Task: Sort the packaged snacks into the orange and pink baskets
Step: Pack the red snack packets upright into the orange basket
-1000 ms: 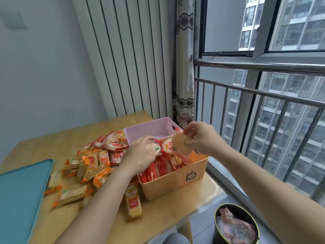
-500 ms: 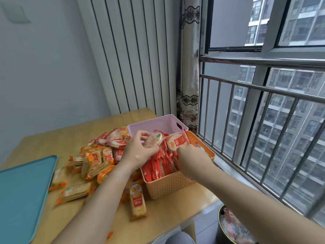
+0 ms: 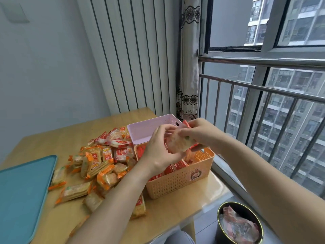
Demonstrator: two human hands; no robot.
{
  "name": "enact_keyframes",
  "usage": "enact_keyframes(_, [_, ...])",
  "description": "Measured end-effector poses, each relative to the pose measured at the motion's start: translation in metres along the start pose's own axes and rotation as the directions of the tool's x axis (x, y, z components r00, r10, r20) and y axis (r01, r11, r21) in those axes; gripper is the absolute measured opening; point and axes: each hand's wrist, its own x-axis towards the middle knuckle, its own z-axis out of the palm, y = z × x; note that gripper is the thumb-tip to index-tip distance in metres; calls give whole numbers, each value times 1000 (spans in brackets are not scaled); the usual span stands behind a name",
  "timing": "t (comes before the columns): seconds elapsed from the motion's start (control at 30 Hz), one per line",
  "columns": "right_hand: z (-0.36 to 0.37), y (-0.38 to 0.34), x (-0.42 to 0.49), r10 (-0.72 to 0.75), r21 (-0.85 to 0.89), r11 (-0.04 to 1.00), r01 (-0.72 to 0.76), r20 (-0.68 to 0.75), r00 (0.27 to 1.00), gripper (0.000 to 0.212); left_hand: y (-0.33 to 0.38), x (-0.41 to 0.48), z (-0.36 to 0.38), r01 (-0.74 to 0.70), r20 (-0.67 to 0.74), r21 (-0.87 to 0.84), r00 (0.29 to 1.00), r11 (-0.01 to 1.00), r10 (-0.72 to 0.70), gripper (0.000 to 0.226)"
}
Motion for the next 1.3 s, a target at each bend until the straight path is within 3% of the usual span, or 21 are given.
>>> enact_keyframes(0.1, [-16,7,4,-101,-218,974,68,-142,985,9,-2,4,5,27,-46,75,999,997,-24,49])
enact_keyframes(0.2, [-18,15,7,-173,-463,882,87,-147,974,13,-15,17,11,91,-146,228,988,969,-58,24])
enact_keyframes(0.3, [3,26,8,-151,-656,754,35,-120,981,24,-22,34,24,147,-40,330,989,933,-142,24])
enact_keyframes(0.43, [25,47,20,-107,-688,725,-19,-140,984,36,-32,52,33,156,120,400,968,903,-221,24])
enact_keyframes(0.6, [13,39,25,20,-584,812,-8,14,1000,34,-45,56,27,136,182,474,952,870,-248,30])
enact_keyframes(0.73, [12,43,27,30,-589,808,-4,34,999,28,-46,60,29,156,65,455,976,877,-207,26])
enact_keyframes(0.93, [23,57,36,12,-650,757,67,117,993,19,-40,63,6,229,-230,127,953,965,-196,26])
enact_keyframes(1.03, [10,55,41,-32,-555,832,24,-5,999,25,-29,55,-10,220,-260,-56,938,974,-227,28])
enact_keyframes(1.13, [-6,37,31,-55,-120,992,39,-135,989,32,-14,47,-9,203,-254,-132,939,970,-231,47])
enact_keyframes(1.2, [-12,21,22,60,173,984,-51,-45,997,49,-3,46,1,166,-254,-126,948,978,-193,48])
enact_keyframes(1.3, [-16,11,18,106,192,976,-106,11,994,71,13,43,21,94,-194,-114,974,989,-115,38])
